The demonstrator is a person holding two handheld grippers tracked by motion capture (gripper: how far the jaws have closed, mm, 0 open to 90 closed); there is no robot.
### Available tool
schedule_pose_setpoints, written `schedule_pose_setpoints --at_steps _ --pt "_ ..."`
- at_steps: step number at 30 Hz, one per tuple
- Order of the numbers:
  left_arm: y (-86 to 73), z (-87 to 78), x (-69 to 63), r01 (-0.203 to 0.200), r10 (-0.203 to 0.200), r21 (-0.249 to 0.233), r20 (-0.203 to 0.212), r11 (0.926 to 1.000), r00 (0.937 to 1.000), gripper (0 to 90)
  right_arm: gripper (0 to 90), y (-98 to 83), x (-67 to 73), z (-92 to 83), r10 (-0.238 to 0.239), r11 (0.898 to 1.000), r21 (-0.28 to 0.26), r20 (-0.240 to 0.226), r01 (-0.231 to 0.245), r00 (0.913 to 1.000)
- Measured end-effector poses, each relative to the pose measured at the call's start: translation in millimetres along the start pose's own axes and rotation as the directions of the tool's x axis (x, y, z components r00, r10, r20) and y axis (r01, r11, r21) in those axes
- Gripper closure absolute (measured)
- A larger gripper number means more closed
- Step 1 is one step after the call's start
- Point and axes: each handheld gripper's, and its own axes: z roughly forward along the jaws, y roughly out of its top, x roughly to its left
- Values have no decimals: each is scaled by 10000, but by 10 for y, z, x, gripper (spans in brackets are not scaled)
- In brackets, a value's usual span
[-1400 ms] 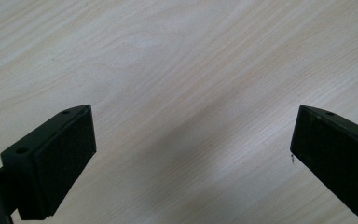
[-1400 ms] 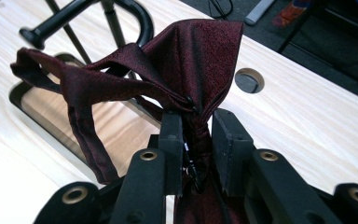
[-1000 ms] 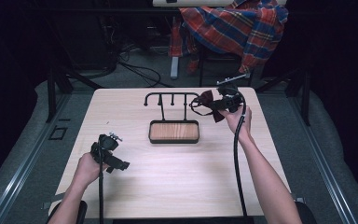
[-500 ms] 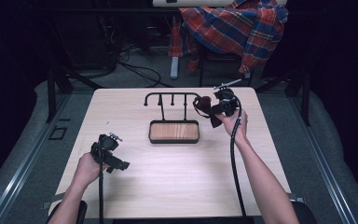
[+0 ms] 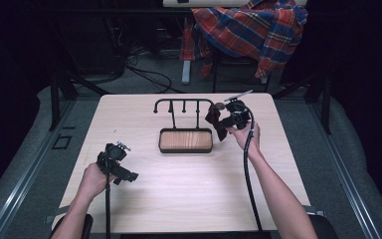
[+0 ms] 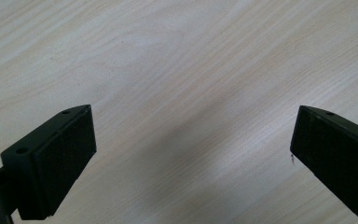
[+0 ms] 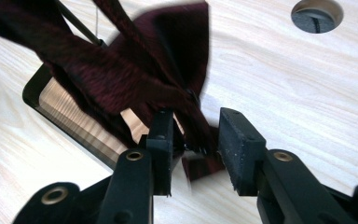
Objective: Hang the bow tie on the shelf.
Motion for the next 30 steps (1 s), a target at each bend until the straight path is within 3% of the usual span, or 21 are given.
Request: schedule_pose_setpoints --at_steps 14,23,30 --pt "1 0 -2 0 0 12 -7 10000 10000 1 572 -1 25 -21 -162 9999 39 -193 163 9997" --pt "1 0 -1 -1 1 2 0 10000 10000 1 529 5 42 -127 -532 9986 68 -43 532 9986" --pt "0 -4 0 -11 11 -21 -12 10000 10000 1 419 -9 27 -276 -864 9962 106 -4 864 9963"
